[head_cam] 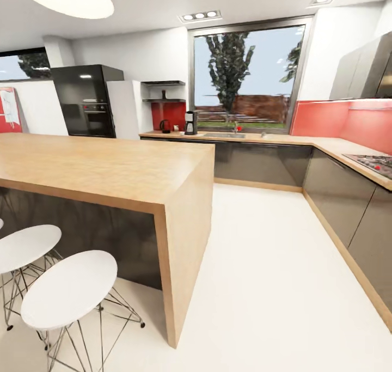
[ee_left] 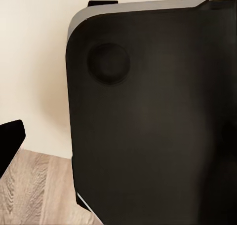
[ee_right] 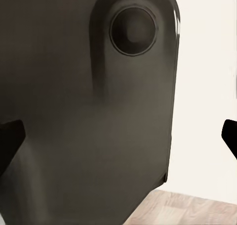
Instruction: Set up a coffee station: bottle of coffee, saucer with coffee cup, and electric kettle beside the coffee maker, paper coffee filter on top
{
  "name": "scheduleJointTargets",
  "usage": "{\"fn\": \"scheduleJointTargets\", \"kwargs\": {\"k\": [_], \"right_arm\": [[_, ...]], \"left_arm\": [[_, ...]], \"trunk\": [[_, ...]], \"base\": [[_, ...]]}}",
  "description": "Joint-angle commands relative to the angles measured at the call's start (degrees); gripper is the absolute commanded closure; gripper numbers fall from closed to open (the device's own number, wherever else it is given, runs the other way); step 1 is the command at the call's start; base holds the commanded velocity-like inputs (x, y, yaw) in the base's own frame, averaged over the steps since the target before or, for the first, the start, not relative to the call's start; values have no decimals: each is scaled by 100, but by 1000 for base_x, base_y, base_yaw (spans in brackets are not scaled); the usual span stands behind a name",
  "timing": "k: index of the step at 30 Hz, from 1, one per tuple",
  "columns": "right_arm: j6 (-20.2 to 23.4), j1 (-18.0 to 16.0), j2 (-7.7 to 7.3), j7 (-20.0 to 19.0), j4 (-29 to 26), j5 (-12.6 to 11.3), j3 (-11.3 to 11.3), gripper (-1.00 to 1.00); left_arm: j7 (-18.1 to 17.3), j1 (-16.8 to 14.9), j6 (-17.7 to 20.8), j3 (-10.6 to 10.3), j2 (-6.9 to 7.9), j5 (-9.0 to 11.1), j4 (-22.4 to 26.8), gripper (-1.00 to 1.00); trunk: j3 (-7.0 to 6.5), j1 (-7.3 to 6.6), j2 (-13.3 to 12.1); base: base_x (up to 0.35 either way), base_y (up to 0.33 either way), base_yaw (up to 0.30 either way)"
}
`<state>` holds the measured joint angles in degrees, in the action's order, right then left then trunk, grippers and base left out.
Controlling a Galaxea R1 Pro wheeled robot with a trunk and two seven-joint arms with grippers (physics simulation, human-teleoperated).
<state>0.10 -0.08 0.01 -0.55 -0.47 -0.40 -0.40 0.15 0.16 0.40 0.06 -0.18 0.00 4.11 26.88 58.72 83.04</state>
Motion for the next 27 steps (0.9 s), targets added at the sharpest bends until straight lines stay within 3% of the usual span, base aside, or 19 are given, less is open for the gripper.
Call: {"fn": "scheduleJointTargets", "kwargs": {"k": [1,27], "right_arm": [[1,-1,0,-6,-7,-4,-4,-100],[-2,-1,-1,-7,-113,-3,-4,-100]], "left_arm": [[2,2,4,-1,0,0,30,-100],[-10,2,3,-6,-17,0,222,-100]], "trunk": [[5,1,3],[5,1,3]], "base": [[99,-161,-289],[168,-249,-292]]}}
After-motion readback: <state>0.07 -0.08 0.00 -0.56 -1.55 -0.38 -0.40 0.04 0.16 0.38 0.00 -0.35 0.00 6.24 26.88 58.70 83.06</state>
